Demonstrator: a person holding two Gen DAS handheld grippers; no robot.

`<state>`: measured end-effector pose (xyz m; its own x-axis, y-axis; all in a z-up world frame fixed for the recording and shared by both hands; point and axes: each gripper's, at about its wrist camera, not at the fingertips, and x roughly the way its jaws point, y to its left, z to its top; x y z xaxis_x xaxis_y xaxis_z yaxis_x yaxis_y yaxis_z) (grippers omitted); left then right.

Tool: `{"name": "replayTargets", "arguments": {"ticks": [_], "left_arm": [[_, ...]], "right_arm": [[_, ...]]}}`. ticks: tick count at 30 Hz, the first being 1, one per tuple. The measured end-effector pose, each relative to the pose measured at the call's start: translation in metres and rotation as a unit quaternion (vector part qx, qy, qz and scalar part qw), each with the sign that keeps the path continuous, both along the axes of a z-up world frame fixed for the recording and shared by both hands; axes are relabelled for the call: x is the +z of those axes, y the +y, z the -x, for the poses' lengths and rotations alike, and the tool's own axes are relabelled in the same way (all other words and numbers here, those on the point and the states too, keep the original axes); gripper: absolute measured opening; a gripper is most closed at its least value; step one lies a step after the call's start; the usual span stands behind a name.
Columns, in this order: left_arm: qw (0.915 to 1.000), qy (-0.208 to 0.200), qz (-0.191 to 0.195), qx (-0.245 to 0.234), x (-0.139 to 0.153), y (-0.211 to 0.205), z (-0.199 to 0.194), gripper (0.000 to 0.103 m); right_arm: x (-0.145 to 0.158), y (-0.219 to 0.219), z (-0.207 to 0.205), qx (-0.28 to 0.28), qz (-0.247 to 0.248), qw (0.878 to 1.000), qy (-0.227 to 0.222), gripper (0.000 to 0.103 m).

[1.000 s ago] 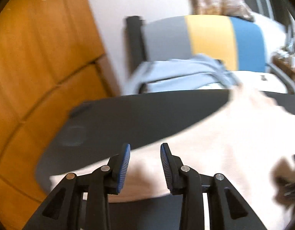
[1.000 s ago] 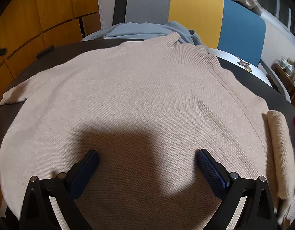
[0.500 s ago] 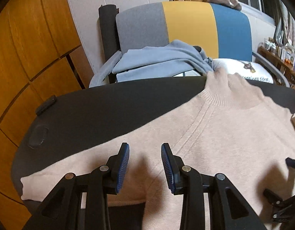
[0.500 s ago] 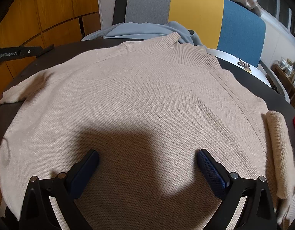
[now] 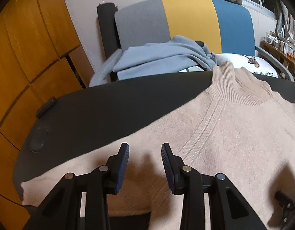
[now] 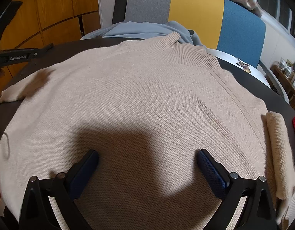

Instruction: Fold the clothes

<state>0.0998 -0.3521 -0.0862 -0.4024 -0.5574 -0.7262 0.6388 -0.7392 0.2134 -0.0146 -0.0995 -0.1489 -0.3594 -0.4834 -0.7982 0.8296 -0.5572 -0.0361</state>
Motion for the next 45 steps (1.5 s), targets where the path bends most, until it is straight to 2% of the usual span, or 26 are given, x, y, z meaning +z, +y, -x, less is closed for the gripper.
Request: {"name": "replayTargets", "arguments": {"ticks": [4, 6, 10, 13, 15, 17, 19, 21, 25, 30, 31, 32, 33, 34, 36, 40, 43, 45], "left_arm": [[0.9998, -0.013, -0.002, 0.012, -0.009, -0.022, 0.018, 0.035], [0.9997, -0.019, -0.006, 0.011, -0.013, -0.032, 0.025, 0.035], [0.9993, -0.034, -0.011, -0.009, -0.026, -0.043, 0.042, 0.035], [0.9979, -0.057, -0.023, -0.020, -0.043, -0.049, 0.053, 0.035], [0.9983, -0.051, -0.026, -0.013, -0.057, -0.057, 0.051, 0.036], [0.9992, -0.030, -0.026, 0.002, -0.060, -0.068, 0.044, 0.052], [0.9993, -0.009, -0.031, 0.018, -0.063, -0.080, 0.036, 0.070], [0.9972, 0.012, -0.062, 0.040, -0.066, -0.100, 0.028, 0.080], [0.9944, 0.022, -0.072, 0.074, -0.069, -0.126, 0.026, 0.083], [0.9972, -0.019, -0.027, 0.067, -0.064, -0.125, 0.045, 0.082], [0.9973, -0.028, -0.018, 0.065, -0.062, -0.123, 0.049, 0.076], [0.9971, -0.023, -0.018, 0.070, -0.055, -0.118, 0.049, 0.066], [0.9969, -0.016, -0.020, 0.075, -0.047, -0.112, 0.048, 0.051], [0.9965, -0.008, -0.021, 0.080, -0.038, -0.106, 0.047, 0.051], [0.9975, 0.018, -0.030, 0.061, -0.026, -0.086, 0.044, 0.051], [0.9967, 0.045, -0.067, -0.007, -0.022, -0.025, 0.046, 0.054], [0.9918, 0.052, -0.101, -0.058, -0.029, 0.028, 0.048, 0.055], [0.9875, 0.051, -0.120, -0.088, -0.036, 0.062, 0.049, 0.055]], "right_arm": [[0.006, -0.002, 0.003, 0.006, 0.000, 1.000, -0.016, 0.103], [0.016, -0.002, 0.010, 0.010, 0.021, 0.999, -0.024, 0.103], [0.035, -0.016, 0.037, 0.000, 0.040, 0.999, 0.000, 0.103], [0.033, -0.029, 0.063, -0.020, 0.027, 0.999, 0.016, 0.103], [0.021, -0.036, 0.086, -0.048, 0.009, 0.999, 0.008, 0.103], [0.005, -0.043, 0.105, -0.072, -0.002, 0.997, -0.019, 0.103], [-0.003, -0.048, 0.114, -0.095, 0.016, 0.995, -0.035, 0.103], [-0.003, -0.059, 0.113, -0.103, 0.016, 0.994, -0.037, 0.103], [-0.009, -0.085, 0.108, -0.105, 0.002, 0.994, -0.021, 0.103], [-0.009, -0.104, 0.104, -0.102, -0.014, 0.995, -0.005, 0.103], [-0.009, -0.102, 0.105, -0.102, -0.009, 0.995, -0.010, 0.103], [-0.008, -0.098, 0.107, -0.099, 0.000, 0.995, -0.021, 0.103], [-0.005, -0.094, 0.108, -0.095, 0.008, 0.995, -0.030, 0.103], [0.002, -0.084, 0.106, -0.089, 0.022, 0.995, -0.038, 0.103], [0.016, -0.063, 0.102, -0.082, 0.052, 0.994, -0.049, 0.098], [0.041, 0.026, 0.096, -0.138, 0.103, 0.985, -0.029, 0.098], [0.047, 0.092, 0.094, -0.193, 0.076, 0.978, 0.013, 0.098], [0.045, 0.137, 0.094, -0.225, 0.061, 0.972, 0.021, 0.098]]}}
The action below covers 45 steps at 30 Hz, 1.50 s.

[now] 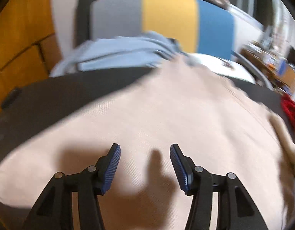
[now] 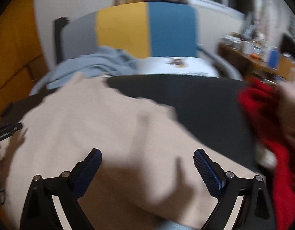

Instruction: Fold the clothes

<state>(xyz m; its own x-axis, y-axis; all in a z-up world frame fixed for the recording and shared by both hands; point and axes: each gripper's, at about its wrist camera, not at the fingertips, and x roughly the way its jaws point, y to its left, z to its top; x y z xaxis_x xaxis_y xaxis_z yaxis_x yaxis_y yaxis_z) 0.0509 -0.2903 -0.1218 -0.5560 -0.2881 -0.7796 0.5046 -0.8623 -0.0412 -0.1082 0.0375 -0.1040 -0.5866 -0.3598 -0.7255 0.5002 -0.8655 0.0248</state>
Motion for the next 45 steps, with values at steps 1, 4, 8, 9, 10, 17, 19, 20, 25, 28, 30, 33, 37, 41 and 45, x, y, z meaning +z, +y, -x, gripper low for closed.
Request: {"name": "replayTargets", "arguments": {"ticks": [1, 4, 8, 9, 10, 17, 19, 20, 25, 28, 30, 33, 37, 41, 45], "left_arm": [[0.9999, -0.001, -0.007, -0.012, -0.003, 0.014, 0.000, 0.055], [0.9988, -0.008, 0.006, -0.049, -0.010, 0.048, -0.001, 0.055], [0.9947, -0.020, 0.030, -0.096, -0.020, 0.088, -0.003, 0.058], [0.9935, -0.025, 0.041, -0.103, -0.023, 0.094, -0.005, 0.060], [0.9918, -0.031, 0.058, -0.110, -0.026, 0.099, -0.007, 0.061], [0.9874, -0.024, 0.067, -0.141, -0.028, 0.092, -0.020, 0.067], [0.9869, -0.020, 0.064, -0.147, -0.028, 0.087, -0.021, 0.068], [0.9870, -0.020, 0.064, -0.146, -0.029, 0.086, -0.020, 0.069], [0.9870, -0.027, 0.076, -0.139, -0.031, 0.088, -0.011, 0.072], [0.9880, -0.025, 0.071, -0.135, -0.032, 0.089, -0.014, 0.072], [0.9882, -0.025, 0.072, -0.133, -0.032, 0.089, -0.014, 0.072], [0.9890, -0.024, 0.072, -0.127, -0.033, 0.091, -0.016, 0.072], [0.9896, -0.022, 0.072, -0.123, -0.033, 0.091, -0.017, 0.073], [0.9902, -0.021, 0.071, -0.118, -0.033, 0.091, -0.019, 0.073], [0.9908, -0.019, 0.071, -0.114, -0.033, 0.092, -0.021, 0.073]], "right_arm": [[-0.002, 0.022, 0.000, -0.017, -0.008, 1.000, -0.001, 0.098], [-0.016, 0.073, 0.004, -0.066, -0.025, 0.997, -0.026, 0.098], [-0.041, 0.107, 0.001, -0.094, -0.042, 0.993, -0.055, 0.089], [-0.045, 0.113, -0.002, -0.094, -0.020, 0.994, -0.054, 0.088], [-0.047, 0.119, -0.004, -0.095, -0.004, 0.994, -0.053, 0.083], [-0.039, 0.147, 0.007, -0.096, 0.042, 0.991, -0.087, 0.018], [-0.030, 0.169, 0.011, -0.121, 0.075, 0.986, -0.087, 0.018], [-0.023, 0.183, 0.013, -0.134, 0.101, 0.982, -0.085, 0.018], [-0.009, 0.241, 0.013, -0.172, 0.258, 0.946, -0.100, 0.018], [-0.006, 0.251, 0.003, -0.169, 0.308, 0.930, -0.107, 0.018], [0.000, 0.257, 0.000, -0.172, 0.341, 0.919, -0.101, 0.018], [0.021, 0.271, 0.003, -0.176, 0.411, 0.891, -0.084, 0.018], [0.050, 0.243, 0.024, -0.132, 0.462, 0.874, -0.071, 0.018], [0.072, 0.185, 0.042, -0.062, 0.470, 0.877, -0.079, 0.018], [0.058, 0.074, 0.049, 0.050, 0.423, 0.892, -0.154, 0.018]]}}
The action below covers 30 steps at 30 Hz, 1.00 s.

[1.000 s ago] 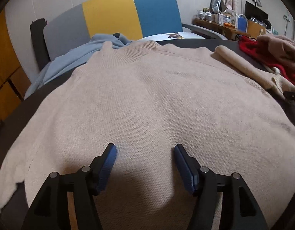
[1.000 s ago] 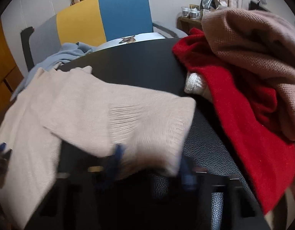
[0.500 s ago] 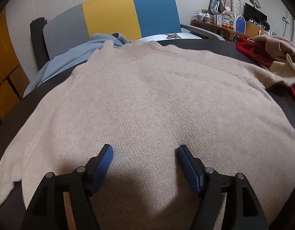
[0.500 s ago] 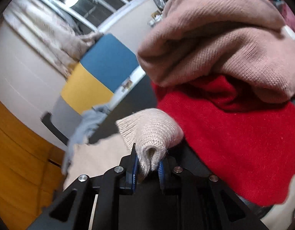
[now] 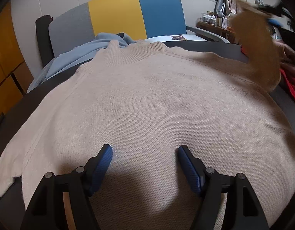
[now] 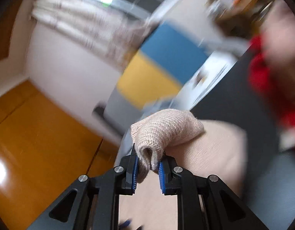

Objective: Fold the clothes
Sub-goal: 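Fold the held sleeve across the sweater body with the right gripper, release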

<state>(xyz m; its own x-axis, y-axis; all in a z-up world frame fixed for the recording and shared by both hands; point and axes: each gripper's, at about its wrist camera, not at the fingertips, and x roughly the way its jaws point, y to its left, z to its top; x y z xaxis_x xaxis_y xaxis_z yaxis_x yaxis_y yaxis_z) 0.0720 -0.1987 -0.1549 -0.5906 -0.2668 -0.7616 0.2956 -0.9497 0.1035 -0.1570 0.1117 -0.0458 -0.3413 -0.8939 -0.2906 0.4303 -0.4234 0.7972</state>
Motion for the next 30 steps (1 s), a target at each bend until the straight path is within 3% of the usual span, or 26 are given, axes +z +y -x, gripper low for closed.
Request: {"name": "replayTargets", "arguments": {"ticks": [1, 4, 7, 10, 11, 16, 20, 24, 25, 26, 30], "left_arm": [[1.0000, 0.001, -0.001, 0.000, 0.000, 0.000, -0.001, 0.073], [0.9999, 0.006, -0.012, -0.001, 0.001, -0.003, -0.003, 0.073], [0.9998, 0.004, -0.017, -0.002, 0.002, -0.004, -0.002, 0.073], [0.9988, -0.001, -0.048, -0.005, 0.009, -0.008, 0.006, 0.073], [0.9973, 0.004, -0.072, -0.007, 0.013, -0.012, 0.009, 0.073], [0.9832, 0.024, -0.181, -0.010, 0.026, -0.029, 0.038, 0.071], [0.9713, 0.030, -0.235, -0.025, 0.031, -0.029, 0.069, 0.071], [0.9659, 0.024, -0.255, -0.038, 0.028, -0.022, 0.100, 0.071], [0.9640, 0.021, -0.262, -0.038, 0.025, -0.022, 0.105, 0.071], [0.9626, 0.020, -0.268, -0.037, 0.023, -0.023, 0.110, 0.071], [0.9581, 0.024, -0.282, -0.045, 0.020, -0.027, 0.125, 0.071]], "right_arm": [[-0.010, -0.034, -0.002, 0.049, -0.028, 0.998, -0.006, 0.022], [-0.041, -0.089, -0.016, 0.093, -0.138, 0.986, -0.022, 0.031], [-0.063, -0.078, -0.031, 0.072, -0.146, 0.986, -0.036, 0.034], [-0.073, -0.056, -0.047, 0.057, -0.153, 0.986, -0.035, 0.049], [-0.076, -0.053, -0.053, 0.057, -0.164, 0.984, -0.028, 0.055], [-0.092, -0.049, -0.073, 0.058, -0.218, 0.974, -0.001, 0.060], [-0.101, -0.051, -0.088, 0.049, -0.230, 0.971, 0.048, 0.064], [-0.101, -0.069, -0.110, 0.056, -0.289, 0.947, 0.129, 0.079], [-0.101, -0.075, -0.113, 0.064, -0.304, 0.940, 0.142, 0.088], [-0.101, -0.080, -0.114, 0.072, -0.312, 0.936, 0.149, 0.094], [-0.103, -0.087, -0.116, 0.089, -0.327, 0.927, 0.163, 0.102]]}}
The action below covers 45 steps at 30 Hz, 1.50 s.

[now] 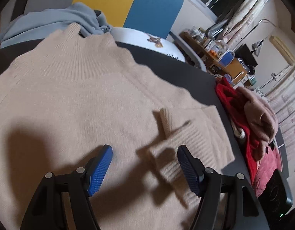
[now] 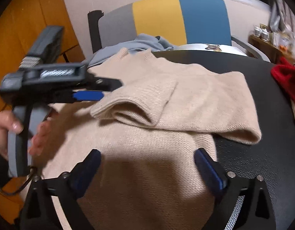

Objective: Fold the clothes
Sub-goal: 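Fold the held sleeve across the sweater body with the right gripper, release, then grasp the other sleeve cuff with the left gripper and fold it across the body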

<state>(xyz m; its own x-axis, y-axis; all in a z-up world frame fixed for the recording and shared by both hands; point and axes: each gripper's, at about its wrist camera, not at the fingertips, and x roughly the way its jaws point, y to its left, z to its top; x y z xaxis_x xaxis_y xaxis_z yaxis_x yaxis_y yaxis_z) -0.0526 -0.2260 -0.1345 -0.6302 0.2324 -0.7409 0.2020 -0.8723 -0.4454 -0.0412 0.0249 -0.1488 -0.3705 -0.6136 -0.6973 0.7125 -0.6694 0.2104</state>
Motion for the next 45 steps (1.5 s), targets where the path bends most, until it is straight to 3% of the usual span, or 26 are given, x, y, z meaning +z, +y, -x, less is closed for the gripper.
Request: {"name": "replayTargets", "arguments": {"ticks": [6, 11, 12, 13, 15, 18, 22, 27, 30, 38, 42, 45], "left_arm": [[0.9965, 0.004, 0.043, -0.071, 0.001, 0.022, 0.013, 0.071], [0.9870, -0.003, 0.104, -0.123, 0.002, 0.054, 0.019, 0.059], [0.9862, -0.004, 0.106, -0.127, 0.002, 0.057, 0.020, 0.051], [0.9856, -0.005, 0.107, -0.131, 0.002, 0.060, 0.020, 0.034], [0.9862, -0.005, 0.098, -0.133, 0.002, 0.063, 0.021, 0.022], [0.9868, -0.001, 0.107, -0.121, 0.008, 0.063, 0.018, 0.012], [0.9956, 0.021, 0.050, -0.076, 0.024, 0.032, 0.009, 0.005], [0.9970, 0.072, -0.026, 0.008, 0.071, -0.049, -0.007, 0.004], [0.9934, 0.098, -0.041, 0.043, 0.100, -0.092, -0.016, 0.004], [0.9870, 0.120, -0.014, 0.106, 0.147, -0.156, -0.047, 0.004], [0.9889, 0.099, 0.035, 0.105, 0.151, -0.161, -0.056, 0.004], [0.9899, 0.087, 0.039, 0.105, 0.145, -0.164, -0.068, 0.004]], "right_arm": [[-0.002, 0.009, 0.006, 0.003, 0.032, 0.999, -0.014, 0.103], [-0.002, 0.008, 0.005, 0.003, 0.027, 1.000, -0.010, 0.103], [-0.002, 0.008, 0.005, 0.003, 0.025, 1.000, -0.008, 0.103], [-0.001, 0.008, 0.004, 0.003, 0.024, 1.000, -0.007, 0.103], [-0.001, 0.007, 0.003, 0.003, 0.023, 1.000, -0.006, 0.103], [-0.001, 0.007, 0.002, 0.003, 0.022, 1.000, -0.005, 0.103], [0.000, 0.008, 0.002, 0.004, 0.021, 1.000, -0.004, 0.103], [0.000, 0.007, -0.001, 0.003, 0.017, 1.000, -0.002, 0.103], [0.000, 0.006, -0.001, 0.003, 0.016, 1.000, -0.001, 0.103], [0.001, 0.007, 0.001, 0.002, 0.020, 1.000, -0.008, 0.103], [0.002, 0.011, 0.005, 0.002, 0.035, 0.999, -0.023, 0.103], [0.005, 0.013, 0.009, -0.001, 0.040, 0.998, -0.040, 0.103]]}}
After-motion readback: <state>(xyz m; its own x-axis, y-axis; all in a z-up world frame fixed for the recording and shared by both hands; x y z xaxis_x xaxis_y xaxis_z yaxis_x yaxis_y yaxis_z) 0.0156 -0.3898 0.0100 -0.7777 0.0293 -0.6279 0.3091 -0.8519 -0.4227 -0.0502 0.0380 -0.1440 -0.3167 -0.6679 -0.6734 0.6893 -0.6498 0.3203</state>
